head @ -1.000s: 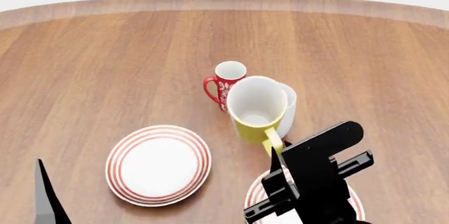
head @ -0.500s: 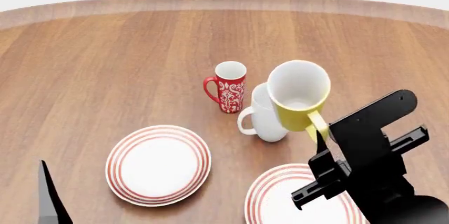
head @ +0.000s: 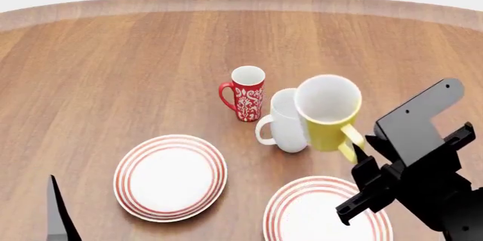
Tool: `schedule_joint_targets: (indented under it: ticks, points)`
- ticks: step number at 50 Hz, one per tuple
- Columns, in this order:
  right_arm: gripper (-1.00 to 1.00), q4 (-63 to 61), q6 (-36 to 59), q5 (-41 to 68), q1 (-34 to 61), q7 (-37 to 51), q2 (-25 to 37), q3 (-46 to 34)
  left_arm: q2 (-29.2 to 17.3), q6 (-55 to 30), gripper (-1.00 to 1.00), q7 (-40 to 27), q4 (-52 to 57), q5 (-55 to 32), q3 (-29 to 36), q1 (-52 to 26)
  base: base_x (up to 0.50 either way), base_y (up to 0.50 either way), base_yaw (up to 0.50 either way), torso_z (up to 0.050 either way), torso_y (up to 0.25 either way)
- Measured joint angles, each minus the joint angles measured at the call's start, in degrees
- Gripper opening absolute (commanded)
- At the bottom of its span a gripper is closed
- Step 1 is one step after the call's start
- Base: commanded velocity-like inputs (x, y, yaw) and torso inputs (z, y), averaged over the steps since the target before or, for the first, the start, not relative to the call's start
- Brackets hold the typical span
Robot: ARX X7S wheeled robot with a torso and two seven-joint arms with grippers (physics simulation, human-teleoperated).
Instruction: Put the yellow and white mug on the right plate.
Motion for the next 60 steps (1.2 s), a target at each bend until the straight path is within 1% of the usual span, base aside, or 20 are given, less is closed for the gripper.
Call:
schedule_joint_targets:
  ticks: [25,60]
  points:
    - [-1.0,4.7,-1.7,1.8,-3.6,-2.1,-1.6,-0.7,-0.3,-0.2,1.0,-0.4,-0.2,0.1,0.6,-0.1,0.0,0.0,0.0,0.0,0.0]
    - [-1.0,11.8,-3.8,1.3,-5.5,-2.3,-3.1,-1.4,-0.8,-0.7,1.0,-0.8,-0.1,0.0,1.5,-0.2,0.0,0.0,0.0,0.0,0.001]
